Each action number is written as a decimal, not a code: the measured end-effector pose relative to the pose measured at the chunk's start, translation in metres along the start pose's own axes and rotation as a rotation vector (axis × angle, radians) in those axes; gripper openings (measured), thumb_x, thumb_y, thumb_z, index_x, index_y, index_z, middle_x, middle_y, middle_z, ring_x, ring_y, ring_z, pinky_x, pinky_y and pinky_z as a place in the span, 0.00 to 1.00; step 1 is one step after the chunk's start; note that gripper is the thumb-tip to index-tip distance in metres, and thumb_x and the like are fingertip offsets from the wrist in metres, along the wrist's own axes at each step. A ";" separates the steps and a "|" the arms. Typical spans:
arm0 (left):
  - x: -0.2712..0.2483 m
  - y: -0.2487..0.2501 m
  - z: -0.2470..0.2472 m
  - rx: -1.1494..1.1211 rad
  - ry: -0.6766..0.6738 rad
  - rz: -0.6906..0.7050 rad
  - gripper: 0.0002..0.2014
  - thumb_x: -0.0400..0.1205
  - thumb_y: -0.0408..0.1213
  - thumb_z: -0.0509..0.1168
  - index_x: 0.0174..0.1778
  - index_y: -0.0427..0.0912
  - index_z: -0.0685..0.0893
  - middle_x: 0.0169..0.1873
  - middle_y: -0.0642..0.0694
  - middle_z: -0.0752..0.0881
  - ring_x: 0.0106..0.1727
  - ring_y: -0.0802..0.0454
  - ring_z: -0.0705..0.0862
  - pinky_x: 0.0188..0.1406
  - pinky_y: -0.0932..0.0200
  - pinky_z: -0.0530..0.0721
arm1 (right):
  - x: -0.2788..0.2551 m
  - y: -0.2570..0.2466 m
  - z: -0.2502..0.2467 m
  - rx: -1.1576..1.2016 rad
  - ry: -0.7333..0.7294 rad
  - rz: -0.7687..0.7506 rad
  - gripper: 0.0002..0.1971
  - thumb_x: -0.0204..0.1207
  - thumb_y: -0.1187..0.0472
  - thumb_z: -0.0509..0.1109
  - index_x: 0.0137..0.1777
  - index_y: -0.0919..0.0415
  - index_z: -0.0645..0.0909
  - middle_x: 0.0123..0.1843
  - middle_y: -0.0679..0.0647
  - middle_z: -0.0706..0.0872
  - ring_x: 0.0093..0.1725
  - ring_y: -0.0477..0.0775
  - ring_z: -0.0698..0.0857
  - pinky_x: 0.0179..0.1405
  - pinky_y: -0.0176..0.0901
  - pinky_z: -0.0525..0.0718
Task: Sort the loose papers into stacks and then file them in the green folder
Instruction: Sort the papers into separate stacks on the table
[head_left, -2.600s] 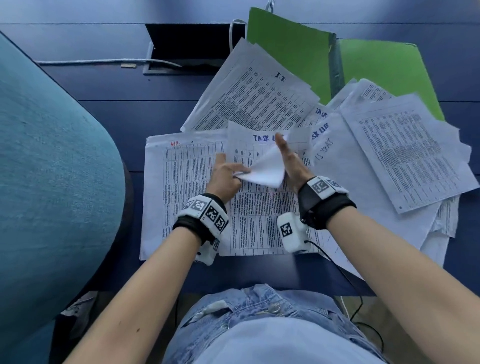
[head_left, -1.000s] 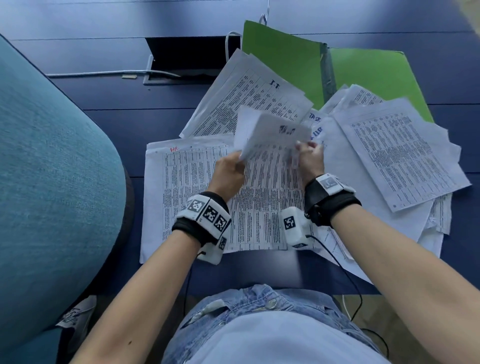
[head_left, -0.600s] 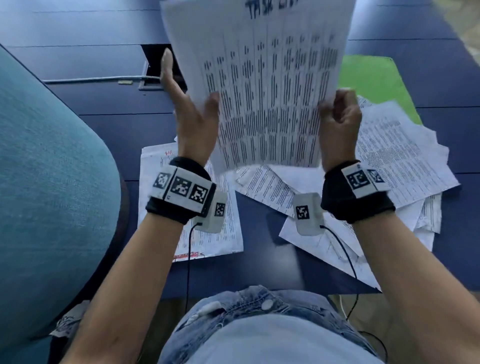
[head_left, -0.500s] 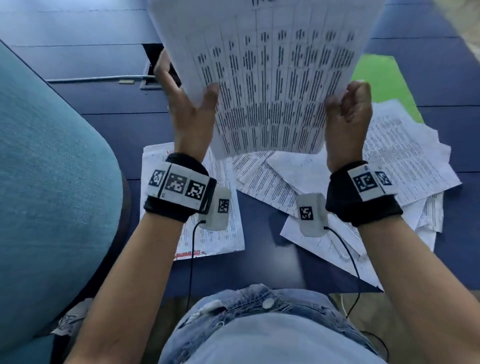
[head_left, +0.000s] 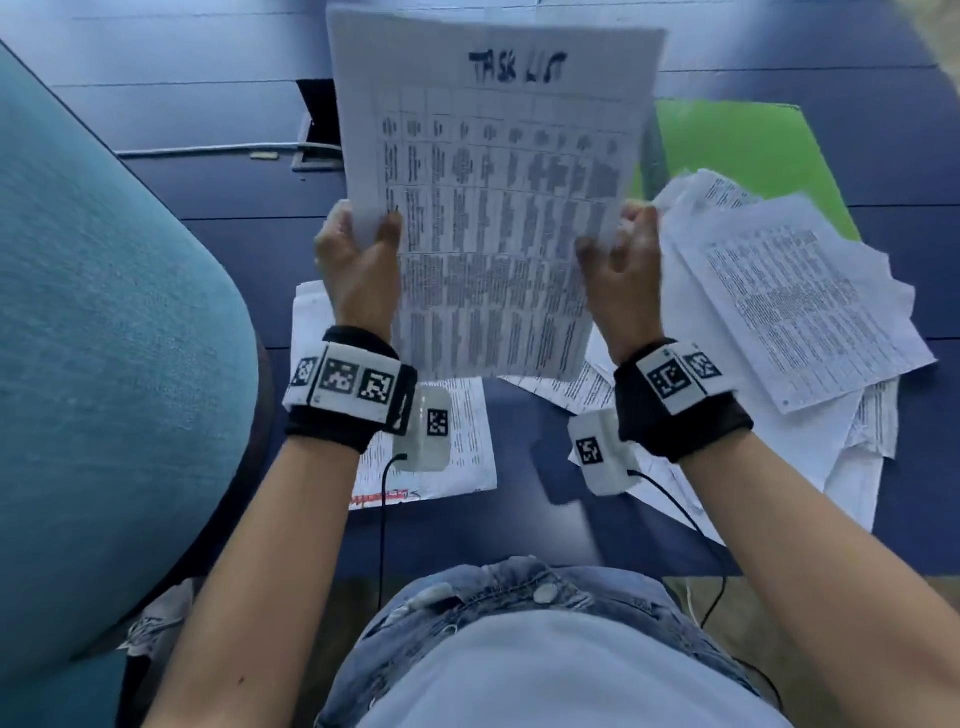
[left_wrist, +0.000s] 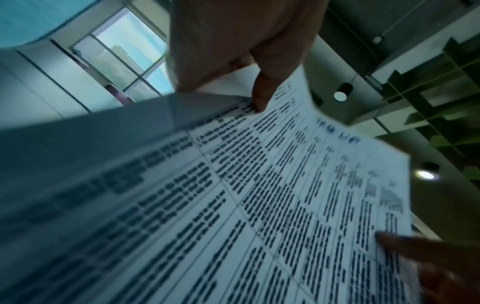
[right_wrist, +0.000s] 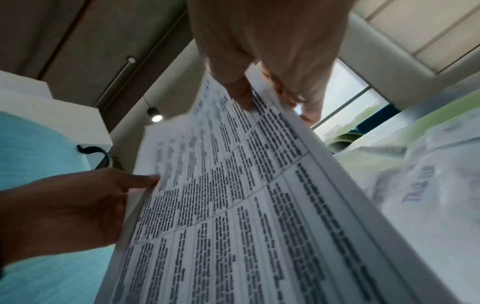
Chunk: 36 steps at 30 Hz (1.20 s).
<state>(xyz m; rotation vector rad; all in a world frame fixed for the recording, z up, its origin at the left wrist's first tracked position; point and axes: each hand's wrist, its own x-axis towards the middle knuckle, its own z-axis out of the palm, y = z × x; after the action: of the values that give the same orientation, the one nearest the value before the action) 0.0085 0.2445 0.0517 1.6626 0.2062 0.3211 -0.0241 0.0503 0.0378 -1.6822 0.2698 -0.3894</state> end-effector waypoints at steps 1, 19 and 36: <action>0.003 -0.004 -0.008 0.038 0.047 -0.027 0.04 0.75 0.32 0.66 0.40 0.45 0.81 0.40 0.46 0.87 0.42 0.51 0.87 0.50 0.50 0.88 | -0.003 0.002 0.007 -0.022 -0.076 0.064 0.10 0.77 0.70 0.62 0.52 0.59 0.66 0.40 0.51 0.81 0.37 0.50 0.80 0.35 0.44 0.80; -0.027 -0.098 -0.067 0.812 0.197 -0.419 0.21 0.72 0.20 0.59 0.60 0.34 0.67 0.68 0.29 0.69 0.70 0.34 0.69 0.69 0.49 0.68 | -0.073 0.058 0.067 -0.871 -0.729 0.360 0.35 0.81 0.61 0.57 0.79 0.67 0.37 0.55 0.63 0.83 0.50 0.63 0.85 0.50 0.54 0.86; 0.048 -0.068 0.010 0.921 -0.204 -0.279 0.24 0.74 0.28 0.61 0.68 0.37 0.69 0.69 0.36 0.65 0.72 0.40 0.64 0.69 0.47 0.71 | 0.018 0.045 0.054 -0.791 -0.526 0.443 0.25 0.77 0.57 0.62 0.71 0.70 0.64 0.69 0.66 0.73 0.53 0.58 0.75 0.46 0.47 0.74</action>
<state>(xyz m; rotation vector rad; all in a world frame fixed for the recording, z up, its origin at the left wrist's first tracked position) 0.0603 0.2586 -0.0120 2.5156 0.4730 -0.2011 0.0161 0.0853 -0.0111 -2.3376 0.4204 0.5662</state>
